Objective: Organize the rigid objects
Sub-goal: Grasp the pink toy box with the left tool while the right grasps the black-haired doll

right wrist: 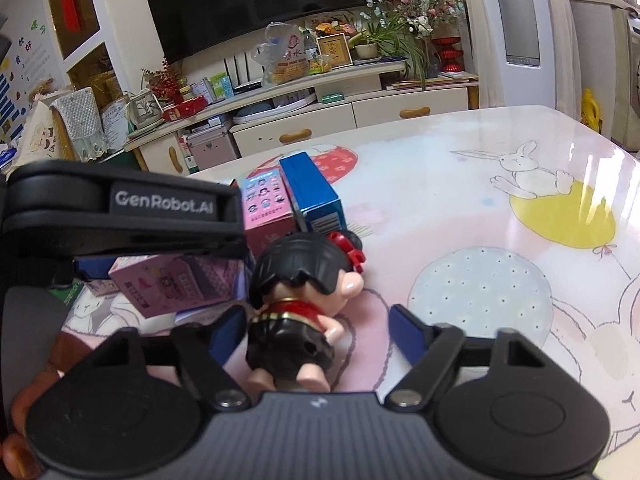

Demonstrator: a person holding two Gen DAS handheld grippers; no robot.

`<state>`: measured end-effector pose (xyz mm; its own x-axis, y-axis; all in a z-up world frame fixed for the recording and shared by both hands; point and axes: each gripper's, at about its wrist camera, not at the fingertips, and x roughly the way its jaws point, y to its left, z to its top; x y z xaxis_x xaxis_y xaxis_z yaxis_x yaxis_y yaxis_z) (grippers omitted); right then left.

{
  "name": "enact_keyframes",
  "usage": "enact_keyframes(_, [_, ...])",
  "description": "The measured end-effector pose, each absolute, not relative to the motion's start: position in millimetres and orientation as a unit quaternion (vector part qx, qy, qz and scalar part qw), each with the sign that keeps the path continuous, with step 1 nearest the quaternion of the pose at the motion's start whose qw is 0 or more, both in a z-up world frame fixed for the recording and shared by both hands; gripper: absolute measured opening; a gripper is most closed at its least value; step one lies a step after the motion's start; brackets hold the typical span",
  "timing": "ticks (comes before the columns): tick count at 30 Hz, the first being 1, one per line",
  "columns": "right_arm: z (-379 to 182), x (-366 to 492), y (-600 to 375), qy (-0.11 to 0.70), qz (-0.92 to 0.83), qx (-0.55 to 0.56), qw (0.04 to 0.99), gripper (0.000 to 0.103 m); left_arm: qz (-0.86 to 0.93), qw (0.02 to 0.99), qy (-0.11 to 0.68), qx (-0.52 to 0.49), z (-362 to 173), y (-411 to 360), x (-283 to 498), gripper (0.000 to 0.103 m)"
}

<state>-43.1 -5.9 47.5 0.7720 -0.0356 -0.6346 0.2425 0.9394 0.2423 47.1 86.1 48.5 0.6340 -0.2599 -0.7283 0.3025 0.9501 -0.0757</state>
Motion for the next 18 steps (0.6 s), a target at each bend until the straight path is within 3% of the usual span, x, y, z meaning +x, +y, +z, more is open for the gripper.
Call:
enact_keyframes(8, [46, -38, 2, 0.332, -0.065, 0.135, 0.931, 0.054, -0.144, 0.905, 0.401, 0.016, 48, 92, 46, 0.093])
enact_keyframes(18, [43, -32, 7, 0.329, -0.071, 0.113, 0.935, 0.055, -0.135, 0.906, 0.4, -0.001, 54, 113, 37, 0.092])
